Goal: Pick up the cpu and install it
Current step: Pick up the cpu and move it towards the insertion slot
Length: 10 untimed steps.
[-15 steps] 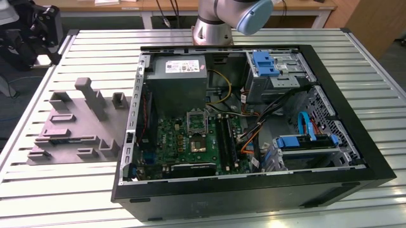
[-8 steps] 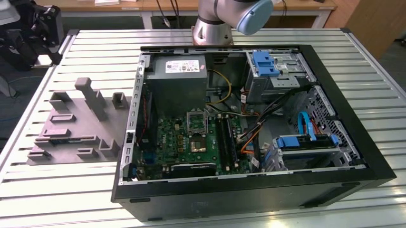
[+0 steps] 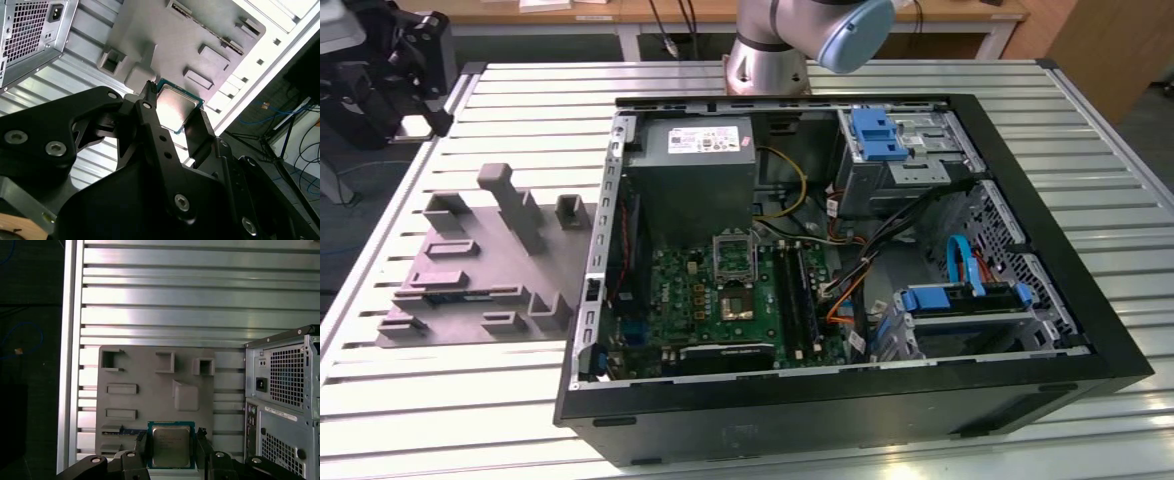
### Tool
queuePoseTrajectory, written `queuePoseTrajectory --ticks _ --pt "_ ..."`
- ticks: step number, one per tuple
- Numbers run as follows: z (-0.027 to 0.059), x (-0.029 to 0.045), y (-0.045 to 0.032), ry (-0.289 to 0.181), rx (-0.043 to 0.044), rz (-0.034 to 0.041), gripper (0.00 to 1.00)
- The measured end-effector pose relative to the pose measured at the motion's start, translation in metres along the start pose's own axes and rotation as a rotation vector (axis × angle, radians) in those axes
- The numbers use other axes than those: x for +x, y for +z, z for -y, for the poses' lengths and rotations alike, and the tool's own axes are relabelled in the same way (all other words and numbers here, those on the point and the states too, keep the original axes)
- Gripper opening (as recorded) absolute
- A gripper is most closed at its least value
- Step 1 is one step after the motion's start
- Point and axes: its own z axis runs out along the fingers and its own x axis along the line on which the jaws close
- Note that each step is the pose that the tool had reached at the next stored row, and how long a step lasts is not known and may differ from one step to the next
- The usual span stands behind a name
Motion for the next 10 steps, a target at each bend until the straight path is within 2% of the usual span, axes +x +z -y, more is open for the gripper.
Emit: queuePoseTrajectory --ticks 10 --pt "0.0 -0.0023 0.0 0.0 0.0 0.0 0.47"
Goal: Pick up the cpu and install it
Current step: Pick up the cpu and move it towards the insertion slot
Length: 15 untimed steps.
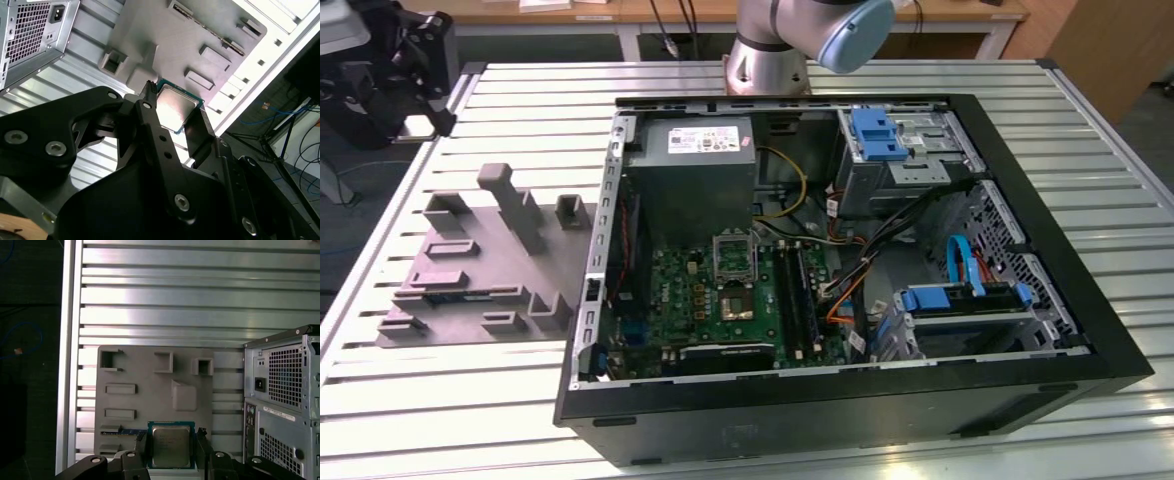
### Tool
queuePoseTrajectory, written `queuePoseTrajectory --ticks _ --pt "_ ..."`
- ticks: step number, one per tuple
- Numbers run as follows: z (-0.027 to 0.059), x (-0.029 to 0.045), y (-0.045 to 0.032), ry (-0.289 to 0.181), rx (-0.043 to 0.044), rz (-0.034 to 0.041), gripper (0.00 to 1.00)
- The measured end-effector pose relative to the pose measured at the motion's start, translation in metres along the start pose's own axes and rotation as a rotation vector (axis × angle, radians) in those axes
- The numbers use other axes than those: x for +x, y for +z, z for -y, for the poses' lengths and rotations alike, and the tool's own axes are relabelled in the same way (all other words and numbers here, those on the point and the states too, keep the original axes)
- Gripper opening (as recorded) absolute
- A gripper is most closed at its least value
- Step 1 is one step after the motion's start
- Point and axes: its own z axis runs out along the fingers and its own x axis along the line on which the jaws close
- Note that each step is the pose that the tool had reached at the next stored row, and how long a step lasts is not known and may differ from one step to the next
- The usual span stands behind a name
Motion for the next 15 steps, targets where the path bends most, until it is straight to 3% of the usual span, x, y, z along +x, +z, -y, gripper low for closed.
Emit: queuePoseTrajectory --ticks 15 --pt "0.0 -0.0038 0.0 0.0 0.0 0.0 0.47"
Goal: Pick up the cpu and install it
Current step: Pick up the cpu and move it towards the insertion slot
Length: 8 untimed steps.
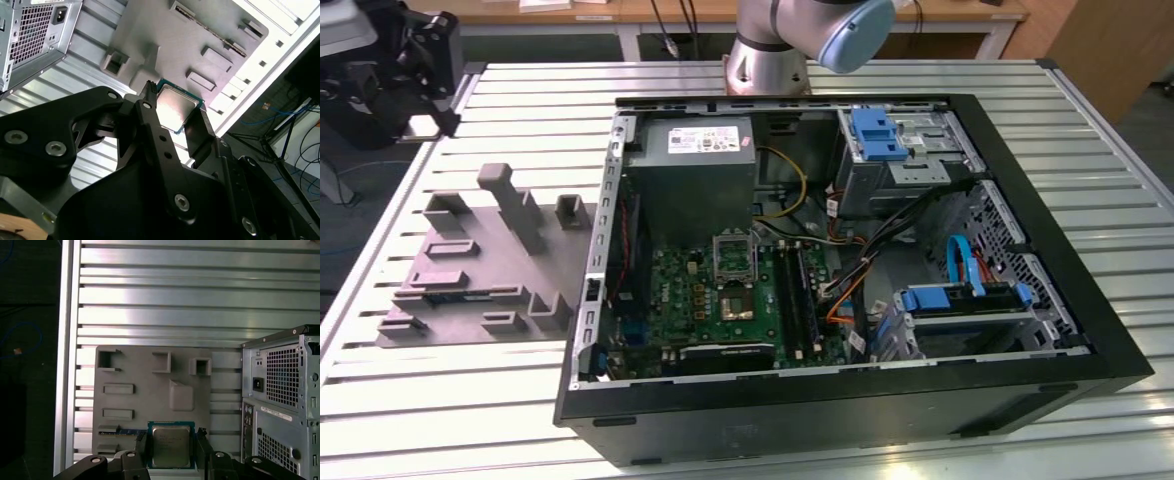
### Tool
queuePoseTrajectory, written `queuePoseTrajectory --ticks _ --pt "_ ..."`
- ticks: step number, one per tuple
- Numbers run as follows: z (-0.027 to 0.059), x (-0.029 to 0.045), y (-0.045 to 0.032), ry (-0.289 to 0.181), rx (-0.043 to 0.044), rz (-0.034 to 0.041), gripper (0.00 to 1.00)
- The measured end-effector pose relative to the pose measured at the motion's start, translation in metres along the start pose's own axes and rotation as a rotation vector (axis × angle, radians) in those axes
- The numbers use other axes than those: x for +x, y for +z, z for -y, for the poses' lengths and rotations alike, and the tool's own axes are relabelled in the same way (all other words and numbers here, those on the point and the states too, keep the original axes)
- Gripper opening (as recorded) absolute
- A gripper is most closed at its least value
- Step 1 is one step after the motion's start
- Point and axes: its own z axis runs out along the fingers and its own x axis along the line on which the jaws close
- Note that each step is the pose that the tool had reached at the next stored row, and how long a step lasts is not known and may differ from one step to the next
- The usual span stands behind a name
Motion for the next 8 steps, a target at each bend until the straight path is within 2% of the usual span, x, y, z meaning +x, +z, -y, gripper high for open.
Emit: queuePoseTrajectory --ticks 8 --pt "0.0 -0.0025 0.0 0.0 0.0001 0.0 0.47"
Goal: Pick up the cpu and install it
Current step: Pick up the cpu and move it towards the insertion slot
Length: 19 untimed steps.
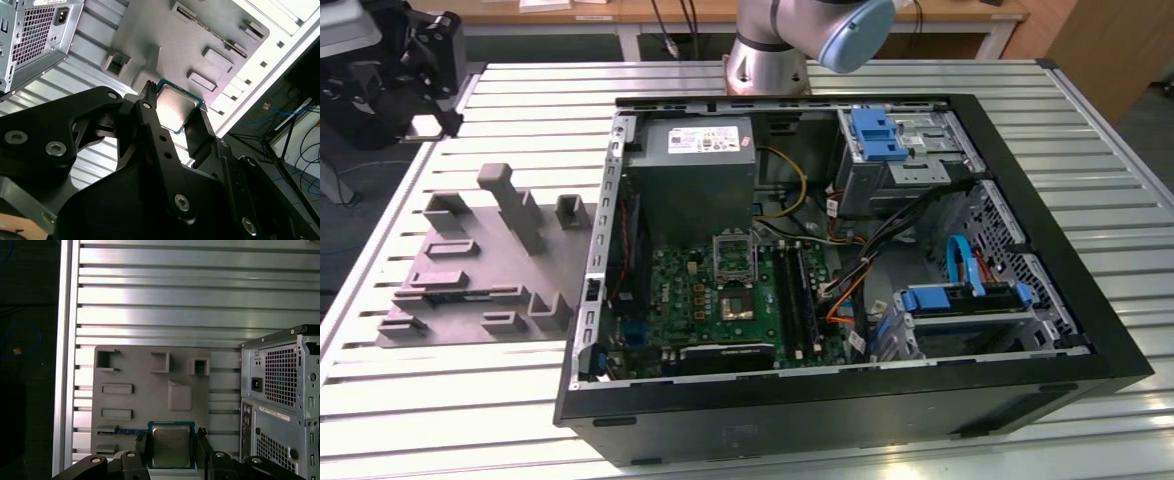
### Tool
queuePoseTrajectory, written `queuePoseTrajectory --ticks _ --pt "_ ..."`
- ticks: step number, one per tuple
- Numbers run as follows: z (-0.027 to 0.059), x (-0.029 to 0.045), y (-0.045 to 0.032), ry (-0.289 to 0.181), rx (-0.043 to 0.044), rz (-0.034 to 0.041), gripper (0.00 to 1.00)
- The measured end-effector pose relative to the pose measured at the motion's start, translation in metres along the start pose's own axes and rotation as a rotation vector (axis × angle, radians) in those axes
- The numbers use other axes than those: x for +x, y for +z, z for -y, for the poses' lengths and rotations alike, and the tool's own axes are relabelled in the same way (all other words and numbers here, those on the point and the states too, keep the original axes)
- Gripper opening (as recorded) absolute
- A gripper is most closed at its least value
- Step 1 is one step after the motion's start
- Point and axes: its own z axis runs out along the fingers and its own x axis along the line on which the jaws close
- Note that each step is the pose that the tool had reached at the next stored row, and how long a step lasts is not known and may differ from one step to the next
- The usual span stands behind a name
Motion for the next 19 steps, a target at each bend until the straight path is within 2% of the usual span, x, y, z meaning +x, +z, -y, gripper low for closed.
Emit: queuePoseTrajectory --ticks 19 --pt "0.0 -0.0089 0.0 0.0 0.0 0.0 0.47"
